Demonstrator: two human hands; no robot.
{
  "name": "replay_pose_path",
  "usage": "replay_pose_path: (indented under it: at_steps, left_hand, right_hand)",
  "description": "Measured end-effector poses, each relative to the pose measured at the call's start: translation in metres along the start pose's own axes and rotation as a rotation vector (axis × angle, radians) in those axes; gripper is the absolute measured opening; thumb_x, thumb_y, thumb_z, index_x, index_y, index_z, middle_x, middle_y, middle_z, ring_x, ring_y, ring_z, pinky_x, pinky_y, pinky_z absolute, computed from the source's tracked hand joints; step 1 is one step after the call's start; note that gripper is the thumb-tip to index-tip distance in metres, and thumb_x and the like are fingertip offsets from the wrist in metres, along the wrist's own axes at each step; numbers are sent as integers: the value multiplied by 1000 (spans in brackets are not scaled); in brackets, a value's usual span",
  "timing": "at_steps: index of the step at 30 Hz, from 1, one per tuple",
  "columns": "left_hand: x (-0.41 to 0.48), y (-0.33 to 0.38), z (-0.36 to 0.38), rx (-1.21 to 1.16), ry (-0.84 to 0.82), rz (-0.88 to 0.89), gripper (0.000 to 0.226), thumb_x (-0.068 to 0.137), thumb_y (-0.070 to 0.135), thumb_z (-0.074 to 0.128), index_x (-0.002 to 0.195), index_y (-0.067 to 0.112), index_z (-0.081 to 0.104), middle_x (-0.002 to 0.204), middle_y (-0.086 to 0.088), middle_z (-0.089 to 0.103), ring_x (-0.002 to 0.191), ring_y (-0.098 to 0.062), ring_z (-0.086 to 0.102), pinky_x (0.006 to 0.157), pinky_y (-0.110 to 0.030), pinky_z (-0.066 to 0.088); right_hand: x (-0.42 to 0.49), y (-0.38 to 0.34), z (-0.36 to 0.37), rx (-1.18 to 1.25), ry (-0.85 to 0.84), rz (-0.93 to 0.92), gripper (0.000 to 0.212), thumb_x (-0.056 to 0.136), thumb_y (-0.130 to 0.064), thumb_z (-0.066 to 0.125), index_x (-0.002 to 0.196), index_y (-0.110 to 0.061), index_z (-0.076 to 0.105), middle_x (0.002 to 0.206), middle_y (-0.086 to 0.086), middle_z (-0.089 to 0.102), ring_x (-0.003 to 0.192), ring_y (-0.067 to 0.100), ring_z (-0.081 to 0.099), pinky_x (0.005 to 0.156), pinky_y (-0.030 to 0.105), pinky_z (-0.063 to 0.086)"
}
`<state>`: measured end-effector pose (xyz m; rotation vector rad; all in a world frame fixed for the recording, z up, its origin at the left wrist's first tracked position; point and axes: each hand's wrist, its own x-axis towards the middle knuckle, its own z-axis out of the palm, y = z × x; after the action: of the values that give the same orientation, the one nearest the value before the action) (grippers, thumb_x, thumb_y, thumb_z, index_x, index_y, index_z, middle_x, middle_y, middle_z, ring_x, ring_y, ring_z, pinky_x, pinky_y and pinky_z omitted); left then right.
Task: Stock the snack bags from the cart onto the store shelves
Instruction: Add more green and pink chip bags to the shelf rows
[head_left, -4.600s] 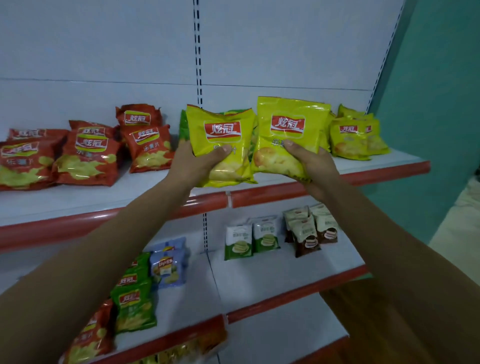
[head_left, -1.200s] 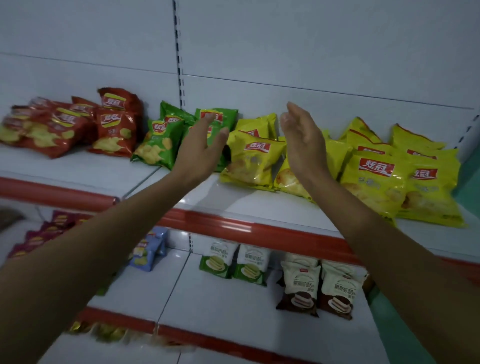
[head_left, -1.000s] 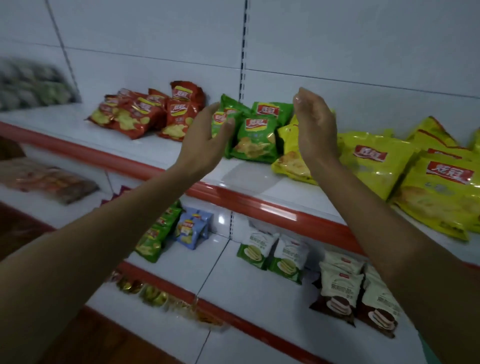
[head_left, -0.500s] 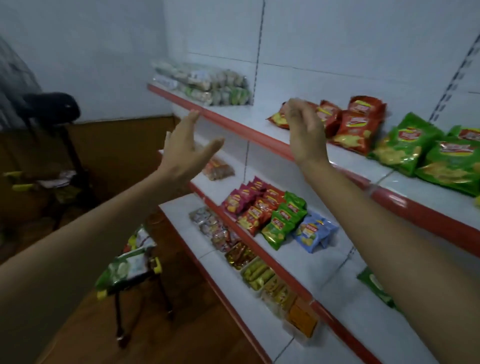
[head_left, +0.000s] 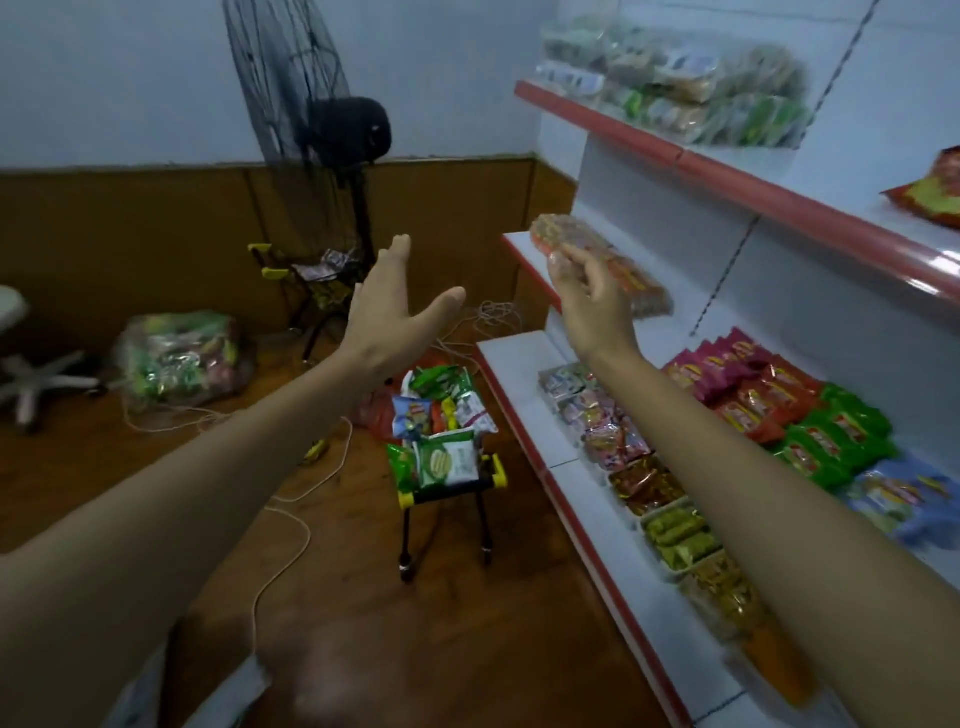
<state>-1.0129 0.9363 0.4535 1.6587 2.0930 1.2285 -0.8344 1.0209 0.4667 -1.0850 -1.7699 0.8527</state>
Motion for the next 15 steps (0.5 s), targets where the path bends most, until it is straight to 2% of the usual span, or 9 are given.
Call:
replay_pose_path:
  at_steps: [5,10,12,15]
  left_hand:
    - [20,-70,10,15,-40,-121,90,86,62,47,152,15,6,160,-4,8,147,-22,7,118,-50,12]
    - [60,-125,36,31,-93,-197,92,85,62,49,151,14,8,160,-5,10,147,-22,9,119,-47,14]
    - [77,-148,50,35,-116,-246,94,82,64,48,151,14,9,160,-5,11,147,-22,11,118,-48,16]
    - [100,-187,68,39,-146,-324,86,89,55,51,151,14,9,160,-5,10,147,-23,12,118,-46,17]
  right_hand:
    - [22,45,58,-6,-123,116,48,99,-40,43,140,-16,43,142,1,47,130,14,44,95,20,34]
    - [62,112,104,-26,-149,219,47,99,-38,43,139,-13,45,141,5,48,130,19,44,97,24,35]
    - [82,141,125,-13,-171,298,48,99,-38,44,138,-11,46,140,7,50,128,19,46,98,25,35]
    - [103,179,155,0,-208,423,47,99,-37,44,136,-8,48,135,8,54,124,19,49,95,23,36]
